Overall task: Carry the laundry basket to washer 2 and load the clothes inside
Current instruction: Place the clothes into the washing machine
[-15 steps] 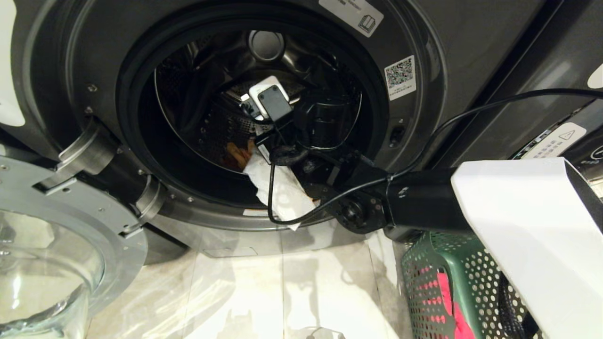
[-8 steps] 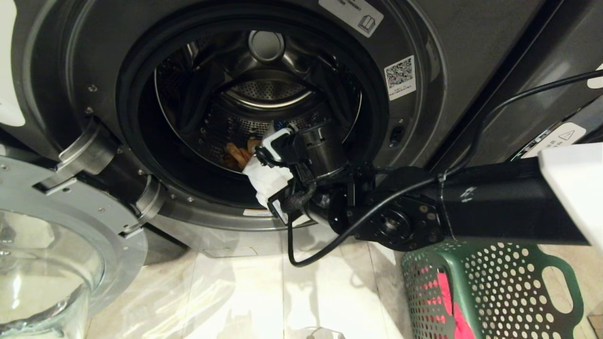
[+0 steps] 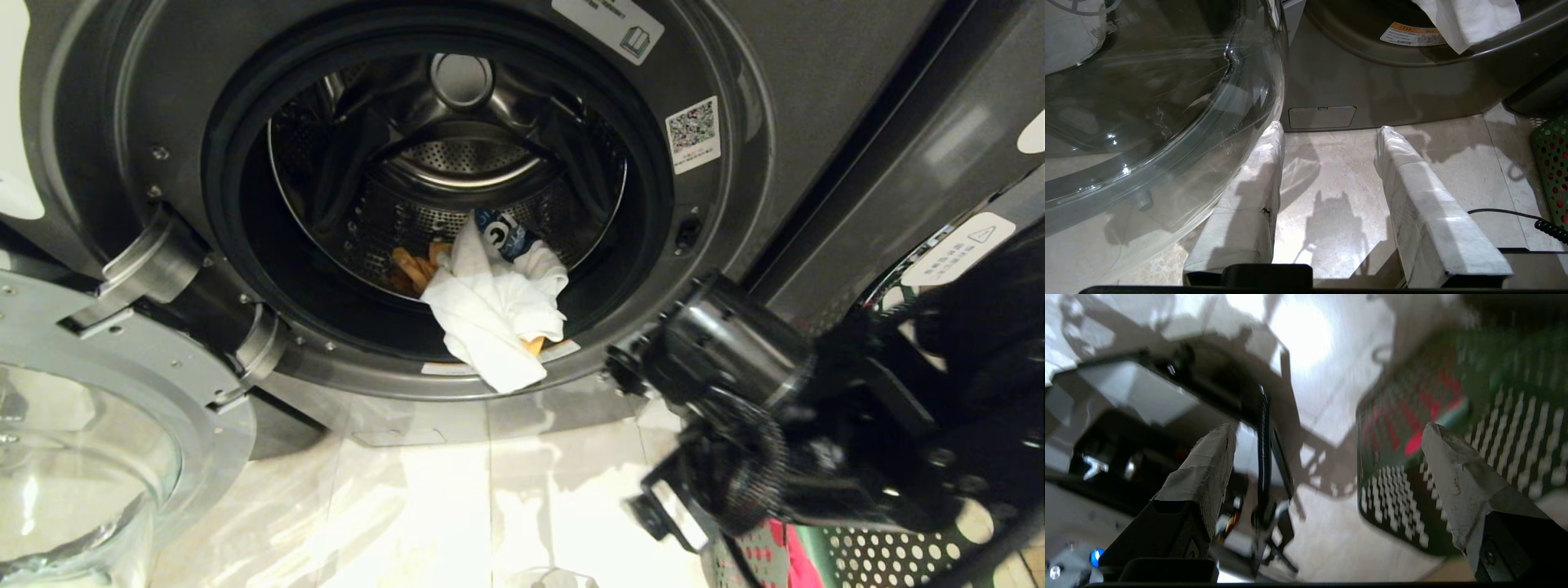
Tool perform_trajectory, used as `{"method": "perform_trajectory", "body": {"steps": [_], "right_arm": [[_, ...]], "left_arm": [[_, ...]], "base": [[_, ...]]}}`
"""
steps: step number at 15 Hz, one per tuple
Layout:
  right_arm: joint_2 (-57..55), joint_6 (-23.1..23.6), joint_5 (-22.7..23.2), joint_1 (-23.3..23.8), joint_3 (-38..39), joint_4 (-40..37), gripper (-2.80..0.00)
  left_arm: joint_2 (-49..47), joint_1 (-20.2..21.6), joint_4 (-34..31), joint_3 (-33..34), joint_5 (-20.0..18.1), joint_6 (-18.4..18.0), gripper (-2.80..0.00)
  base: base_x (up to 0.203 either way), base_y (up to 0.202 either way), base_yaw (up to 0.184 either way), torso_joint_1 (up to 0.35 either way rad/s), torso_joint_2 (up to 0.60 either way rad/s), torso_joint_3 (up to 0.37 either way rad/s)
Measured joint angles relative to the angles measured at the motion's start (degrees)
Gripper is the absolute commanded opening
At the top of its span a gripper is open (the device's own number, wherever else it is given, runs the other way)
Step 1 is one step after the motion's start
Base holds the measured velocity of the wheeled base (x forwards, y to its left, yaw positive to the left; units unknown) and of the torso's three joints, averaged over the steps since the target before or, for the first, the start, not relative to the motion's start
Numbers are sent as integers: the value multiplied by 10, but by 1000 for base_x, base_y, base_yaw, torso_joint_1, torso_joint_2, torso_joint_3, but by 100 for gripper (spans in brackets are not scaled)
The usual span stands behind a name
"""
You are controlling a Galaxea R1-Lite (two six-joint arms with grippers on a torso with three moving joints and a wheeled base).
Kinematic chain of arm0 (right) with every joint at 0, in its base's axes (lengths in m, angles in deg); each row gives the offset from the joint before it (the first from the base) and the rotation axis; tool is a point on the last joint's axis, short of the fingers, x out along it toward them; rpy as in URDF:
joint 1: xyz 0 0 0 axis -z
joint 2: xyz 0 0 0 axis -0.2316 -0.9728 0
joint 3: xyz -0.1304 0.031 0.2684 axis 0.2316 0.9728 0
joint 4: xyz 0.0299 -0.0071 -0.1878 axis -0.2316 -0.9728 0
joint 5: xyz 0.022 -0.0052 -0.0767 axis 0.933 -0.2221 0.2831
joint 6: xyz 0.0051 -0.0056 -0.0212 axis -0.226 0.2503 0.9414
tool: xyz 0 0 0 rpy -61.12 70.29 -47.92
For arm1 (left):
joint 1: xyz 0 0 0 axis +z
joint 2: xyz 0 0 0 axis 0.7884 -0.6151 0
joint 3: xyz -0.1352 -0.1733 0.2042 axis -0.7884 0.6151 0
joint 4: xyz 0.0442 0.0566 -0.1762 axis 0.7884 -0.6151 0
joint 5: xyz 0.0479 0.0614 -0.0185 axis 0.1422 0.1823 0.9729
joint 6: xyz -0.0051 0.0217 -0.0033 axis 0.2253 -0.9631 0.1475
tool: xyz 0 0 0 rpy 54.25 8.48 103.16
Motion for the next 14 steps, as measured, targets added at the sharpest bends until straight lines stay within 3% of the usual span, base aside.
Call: {"method": "perform_trajectory", "body": {"steps": [3, 5, 6, 10, 13, 14], "right_arm": [[112, -192, 7, 30, 124, -128, 0], [162, -292, 36, 103, 170, -185, 0], [179, -310, 52, 156, 185, -194, 0], [198, -273, 103, 418, 215, -197, 0], [154, -206, 167, 637, 229, -150, 0], [123, -181, 188, 689, 232, -119, 0]], "left_arm": [[0, 0, 0, 0, 0, 0, -280], [0, 0, 0, 0, 0, 0, -280], [0, 0, 0, 0, 0, 0, -280], [0, 0, 0, 0, 0, 0, -280], [0, 0, 0, 0, 0, 0, -280], [0, 0, 0, 0, 0, 0, -280]], "base": [[0, 0, 0, 0, 0, 0], [0, 0, 0, 0, 0, 0], [0, 0, 0, 0, 0, 0], [0, 0, 0, 0, 0, 0], [0, 0, 0, 0, 0, 0], [0, 0, 0, 0, 0, 0]]}}
